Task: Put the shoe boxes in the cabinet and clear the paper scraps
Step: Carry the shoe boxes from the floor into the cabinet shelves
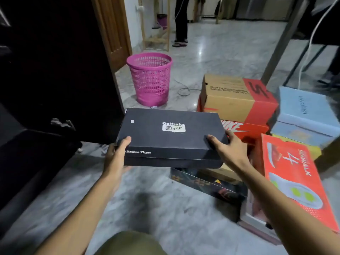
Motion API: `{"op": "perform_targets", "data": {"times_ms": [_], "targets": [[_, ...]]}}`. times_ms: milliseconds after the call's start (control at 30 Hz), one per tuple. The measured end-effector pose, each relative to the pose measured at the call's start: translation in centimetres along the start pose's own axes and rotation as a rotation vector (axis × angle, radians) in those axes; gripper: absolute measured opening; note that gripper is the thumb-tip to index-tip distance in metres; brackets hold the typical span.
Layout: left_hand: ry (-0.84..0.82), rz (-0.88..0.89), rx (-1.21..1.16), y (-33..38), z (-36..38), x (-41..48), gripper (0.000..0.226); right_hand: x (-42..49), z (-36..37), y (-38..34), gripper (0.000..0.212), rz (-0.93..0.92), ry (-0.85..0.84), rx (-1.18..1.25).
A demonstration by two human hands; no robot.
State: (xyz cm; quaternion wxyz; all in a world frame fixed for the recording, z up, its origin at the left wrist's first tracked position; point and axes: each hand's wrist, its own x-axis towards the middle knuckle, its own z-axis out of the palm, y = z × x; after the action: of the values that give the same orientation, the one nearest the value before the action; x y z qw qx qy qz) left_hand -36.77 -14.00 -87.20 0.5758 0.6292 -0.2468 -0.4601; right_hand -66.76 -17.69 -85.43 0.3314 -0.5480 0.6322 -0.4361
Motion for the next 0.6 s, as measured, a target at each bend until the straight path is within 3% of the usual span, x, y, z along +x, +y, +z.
{"op": "perform_targets", "data": {"times_ms": [200,267,400,500,600], "targets": [[0.303,0.057,-0.147,1.1,-9.0,-1.5,0.009,-2.3,7.8,-5.8,0.040,-0.150,-0.300,-0.035],[0.401,0.046,-0.213,1.0,-12.1,-1.1,0.016,-2.3,10.8,-8.2,0.050,-0.176,-0.429,0.014],[0.570,0.021,-0.224,1.3,-18.6,0.0,0.052,-1.0,17.5,-12.6,0.064,-0.211,-0.715,0.005],[0.783,0.014,-0.227,2.4,-22.4,0.7,0.055,0.6,22.1,-16.0,0.075,-0.278,-0.914,-0.044],[0.897,0.017,-0.380,2.8,-25.2,1.5,0.064,1.5,26.7,-18.1,0.088,-0.342,-0.992,-0.127]]}}
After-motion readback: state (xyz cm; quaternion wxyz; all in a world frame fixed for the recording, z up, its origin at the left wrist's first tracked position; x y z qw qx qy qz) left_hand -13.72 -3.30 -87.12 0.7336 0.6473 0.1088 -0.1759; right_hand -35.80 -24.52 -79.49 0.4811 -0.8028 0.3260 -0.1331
